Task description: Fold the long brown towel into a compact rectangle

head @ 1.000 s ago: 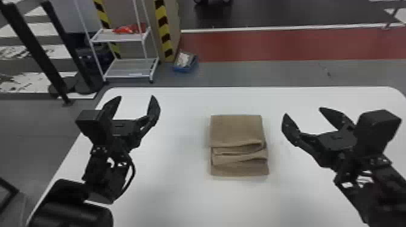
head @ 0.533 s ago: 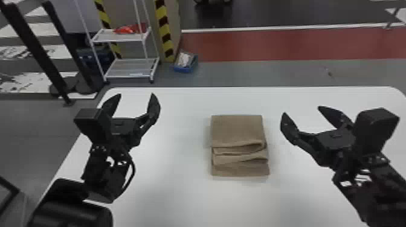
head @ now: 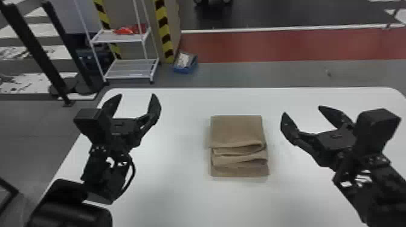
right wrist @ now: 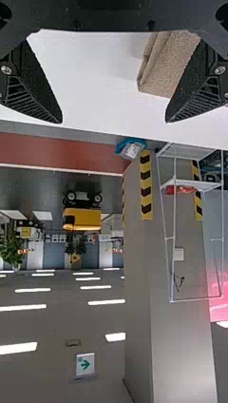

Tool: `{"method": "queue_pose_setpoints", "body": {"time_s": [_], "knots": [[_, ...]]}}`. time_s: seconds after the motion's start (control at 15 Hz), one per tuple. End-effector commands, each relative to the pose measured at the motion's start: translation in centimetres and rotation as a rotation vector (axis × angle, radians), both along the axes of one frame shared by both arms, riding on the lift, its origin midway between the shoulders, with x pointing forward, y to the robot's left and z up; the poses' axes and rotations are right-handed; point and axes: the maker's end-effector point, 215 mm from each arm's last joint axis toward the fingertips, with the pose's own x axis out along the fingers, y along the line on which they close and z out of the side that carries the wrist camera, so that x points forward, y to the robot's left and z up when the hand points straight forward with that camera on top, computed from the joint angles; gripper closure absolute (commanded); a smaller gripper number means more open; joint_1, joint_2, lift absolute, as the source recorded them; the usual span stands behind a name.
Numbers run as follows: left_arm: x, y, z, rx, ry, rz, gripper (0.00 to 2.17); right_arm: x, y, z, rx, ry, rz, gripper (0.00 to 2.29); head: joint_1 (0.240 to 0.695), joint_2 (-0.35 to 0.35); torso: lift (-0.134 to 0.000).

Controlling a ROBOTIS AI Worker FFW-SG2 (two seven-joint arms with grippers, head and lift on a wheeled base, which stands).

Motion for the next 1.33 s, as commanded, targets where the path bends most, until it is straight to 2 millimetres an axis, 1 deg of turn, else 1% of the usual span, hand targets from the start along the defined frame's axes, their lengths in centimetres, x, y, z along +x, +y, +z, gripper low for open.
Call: {"method": "queue_pose_setpoints", "body": {"time_s": [0.0, 0.27, 0.33, 0.47, 0.87, 1.27], "knots": [[0.0, -0.1, -0.2, 0.0, 0.005, -0.002, 0.08, 0.0, -0.1, 0.1, 0.001, -0.004, -0.001, 0.09, 0.688, 0.107, -0.123], [0.0, -0.1, -0.4, 0.001, 0.011, -0.004, 0.08, 0.1, 0.1, 0.3, -0.001, -0.007, -0.001, 0.09, 0.688, 0.106, -0.123], [0.0, -0.1, -0.4, 0.001, 0.011, -0.004, 0.08, 0.1, 0.0, 0.3, -0.002, -0.008, -0.002, 0.05, 0.688, 0.106, -0.123], [0.0, -0.4, -0.4, 0.001, 0.014, -0.009, 0.08, 0.2, -0.3, 0.3, -0.003, -0.008, -0.011, 0.08, 0.688, 0.106, -0.123], [-0.1, -0.9, -0.6, -0.007, 0.02, -0.021, 0.08, 0.1, -0.4, 0.4, -0.009, -0.015, -0.02, 0.09, 0.688, 0.096, -0.123], [-0.1, -1.1, -0.9, -0.004, 0.029, -0.026, 0.08, 0.1, -0.7, 0.9, -0.008, -0.032, -0.035, 0.09, 0.688, 0.088, -0.123]]}}
